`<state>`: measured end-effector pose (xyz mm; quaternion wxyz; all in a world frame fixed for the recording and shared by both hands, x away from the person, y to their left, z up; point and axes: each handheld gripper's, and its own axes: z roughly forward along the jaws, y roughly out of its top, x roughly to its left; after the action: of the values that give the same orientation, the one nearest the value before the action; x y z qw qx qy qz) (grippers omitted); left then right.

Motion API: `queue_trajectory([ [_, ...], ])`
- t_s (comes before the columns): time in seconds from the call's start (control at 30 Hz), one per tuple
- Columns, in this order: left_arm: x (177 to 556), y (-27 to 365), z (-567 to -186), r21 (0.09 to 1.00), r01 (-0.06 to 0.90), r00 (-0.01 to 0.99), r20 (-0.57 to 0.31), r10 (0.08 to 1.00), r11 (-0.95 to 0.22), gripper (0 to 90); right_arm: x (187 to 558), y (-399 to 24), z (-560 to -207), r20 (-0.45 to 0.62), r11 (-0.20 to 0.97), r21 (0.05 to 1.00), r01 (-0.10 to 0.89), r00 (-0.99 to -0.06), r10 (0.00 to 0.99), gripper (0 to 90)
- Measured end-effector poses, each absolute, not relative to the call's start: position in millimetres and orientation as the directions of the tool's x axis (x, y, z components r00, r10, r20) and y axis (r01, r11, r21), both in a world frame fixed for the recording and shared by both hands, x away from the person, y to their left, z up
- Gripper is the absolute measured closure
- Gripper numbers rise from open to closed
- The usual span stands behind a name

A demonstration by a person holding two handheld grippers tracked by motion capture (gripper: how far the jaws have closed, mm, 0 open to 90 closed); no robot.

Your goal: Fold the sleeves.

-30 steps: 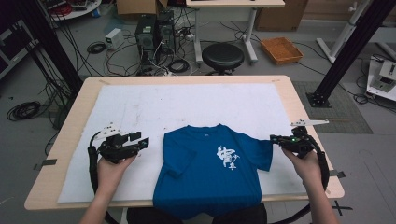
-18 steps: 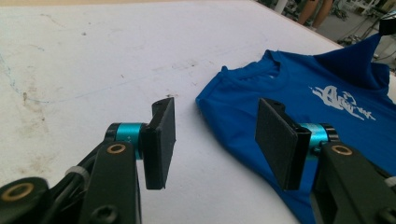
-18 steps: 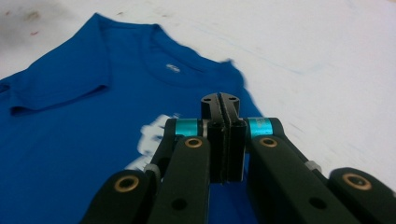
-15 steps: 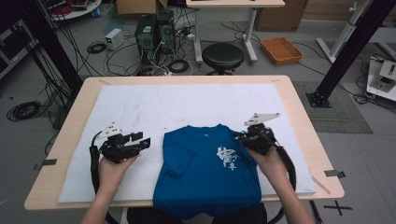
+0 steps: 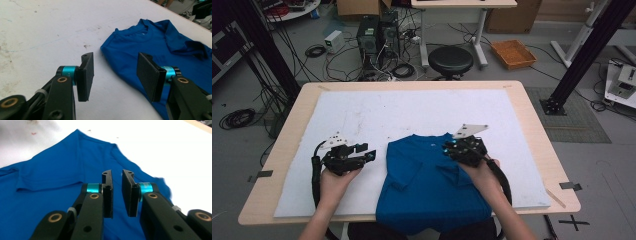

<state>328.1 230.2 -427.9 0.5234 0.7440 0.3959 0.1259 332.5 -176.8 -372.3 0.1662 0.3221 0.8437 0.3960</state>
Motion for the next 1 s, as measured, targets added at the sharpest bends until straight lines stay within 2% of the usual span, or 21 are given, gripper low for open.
queue_trajectory([
  [0.13, 328, 229, -428, 0.877, 0.458, 0.654, -0.224, 0.723, -0.143, 48.1, 320, -209, -379, 0.037, 0.426, 0.790, 0.440, -0.729, 0.683, 73.2],
  [0.37, 327, 226, -429, 0.874, 0.464, 0.654, -0.227, 0.721, -0.146, 48.0, 295, -220, -406, 0.052, 0.485, 0.735, 0.474, -0.752, 0.657, 70.9],
  [0.6, 327, 225, -430, 0.872, 0.466, 0.654, -0.225, 0.722, -0.151, 48.0, 279, -202, -421, -0.049, 0.591, 0.678, 0.436, -0.776, 0.628, 71.1],
  [0.77, 327, 224, -431, 0.869, 0.471, 0.652, -0.226, 0.724, -0.154, 47.9, 282, -198, -430, -0.105, 0.653, 0.628, 0.423, -0.786, 0.610, 89.5],
  [1.0, 328, 223, -432, 0.866, 0.474, 0.653, -0.226, 0.723, -0.157, 47.8, 270, -202, -419, -0.074, 0.640, 0.661, 0.392, -0.815, 0.575, 90.0],
])
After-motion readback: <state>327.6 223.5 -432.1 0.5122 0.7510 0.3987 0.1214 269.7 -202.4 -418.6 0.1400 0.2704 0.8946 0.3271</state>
